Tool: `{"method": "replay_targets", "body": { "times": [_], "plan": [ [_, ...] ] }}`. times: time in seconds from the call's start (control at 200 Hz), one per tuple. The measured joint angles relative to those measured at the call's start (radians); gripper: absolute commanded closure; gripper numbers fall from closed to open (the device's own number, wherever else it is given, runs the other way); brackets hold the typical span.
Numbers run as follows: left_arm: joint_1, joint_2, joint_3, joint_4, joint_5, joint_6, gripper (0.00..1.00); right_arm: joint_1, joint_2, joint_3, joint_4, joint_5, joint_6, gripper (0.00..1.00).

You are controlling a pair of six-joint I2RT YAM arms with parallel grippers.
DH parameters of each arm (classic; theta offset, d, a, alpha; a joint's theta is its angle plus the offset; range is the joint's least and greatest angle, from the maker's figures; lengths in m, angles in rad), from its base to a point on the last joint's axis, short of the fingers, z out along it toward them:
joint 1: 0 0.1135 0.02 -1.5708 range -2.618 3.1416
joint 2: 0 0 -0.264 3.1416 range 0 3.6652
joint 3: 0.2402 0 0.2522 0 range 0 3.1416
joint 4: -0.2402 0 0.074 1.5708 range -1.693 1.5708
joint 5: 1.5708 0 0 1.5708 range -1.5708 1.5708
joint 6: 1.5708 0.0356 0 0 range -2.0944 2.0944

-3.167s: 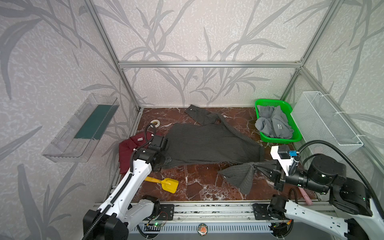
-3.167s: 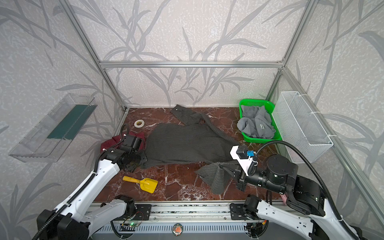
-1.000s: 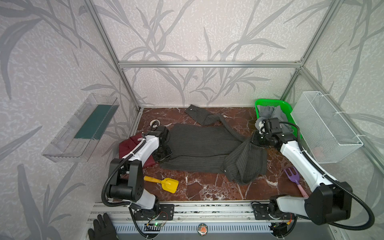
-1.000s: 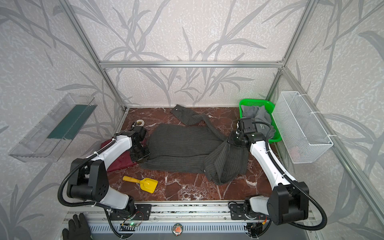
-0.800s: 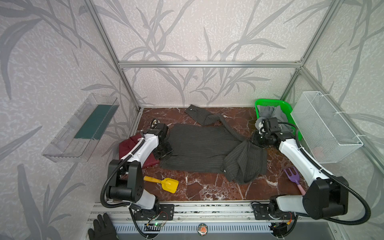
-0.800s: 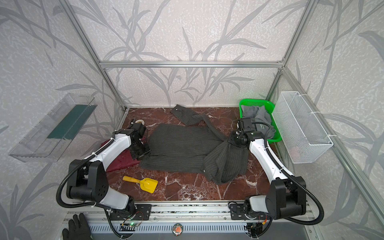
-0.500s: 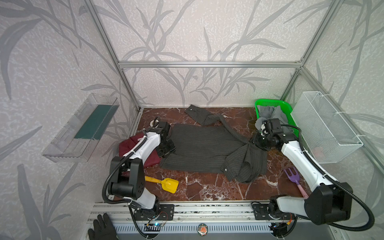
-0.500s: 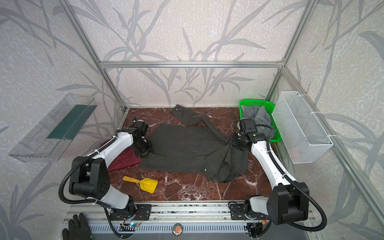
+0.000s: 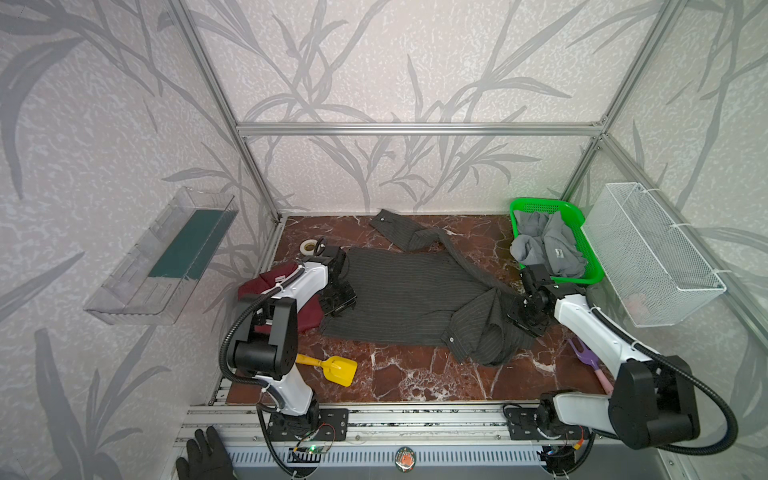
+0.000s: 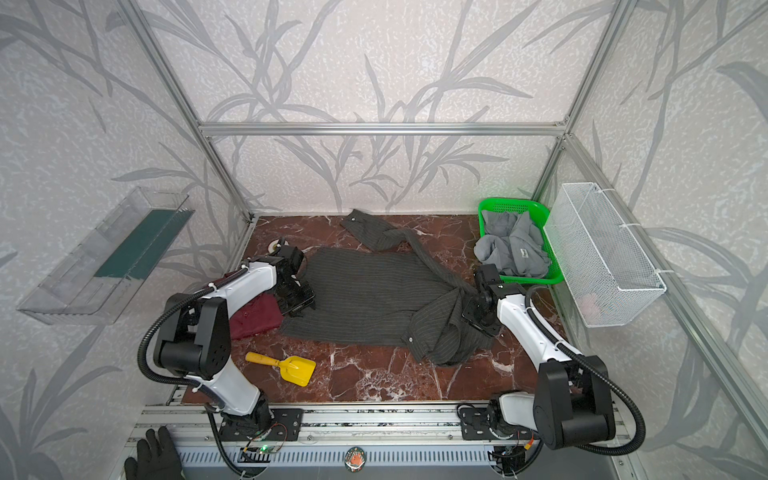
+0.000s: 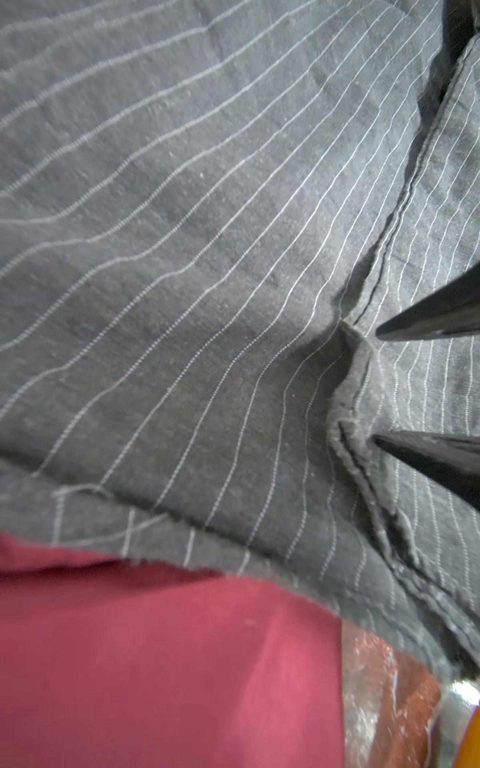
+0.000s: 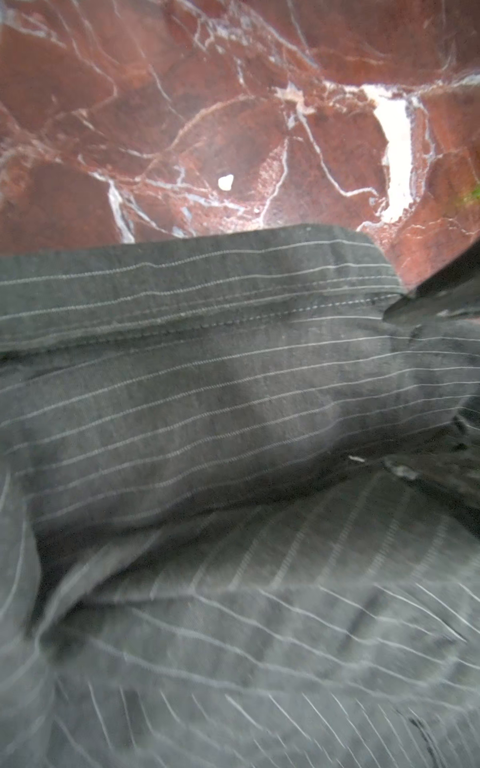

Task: Fold and stack the long sleeve shirts

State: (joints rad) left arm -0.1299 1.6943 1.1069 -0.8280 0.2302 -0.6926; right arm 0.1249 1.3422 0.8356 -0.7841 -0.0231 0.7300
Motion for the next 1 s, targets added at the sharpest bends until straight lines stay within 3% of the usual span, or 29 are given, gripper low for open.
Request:
{"method": "replay_targets", "body": {
  "times": [0.33, 0.77, 1.0],
  "plan": [
    [0.0, 0.015, -0.029, 0.024, 0.004, 0.0, 0.62, -0.011, 0.262, 0.067, 0.047, 0.102, 0.023, 0.53],
    [0.0, 0.016, -0.051, 0.034, 0.005, 0.001, 0.62, -0.015, 0.471, 0.288, 0.101, 0.18, 0.027, 0.51],
    [0.0, 0.016, -0.051, 0.036, 0.008, 0.001, 0.62, -0.008, 0.457, 0.296, 0.113, 0.197, 0.025, 0.47]
  ]
}}
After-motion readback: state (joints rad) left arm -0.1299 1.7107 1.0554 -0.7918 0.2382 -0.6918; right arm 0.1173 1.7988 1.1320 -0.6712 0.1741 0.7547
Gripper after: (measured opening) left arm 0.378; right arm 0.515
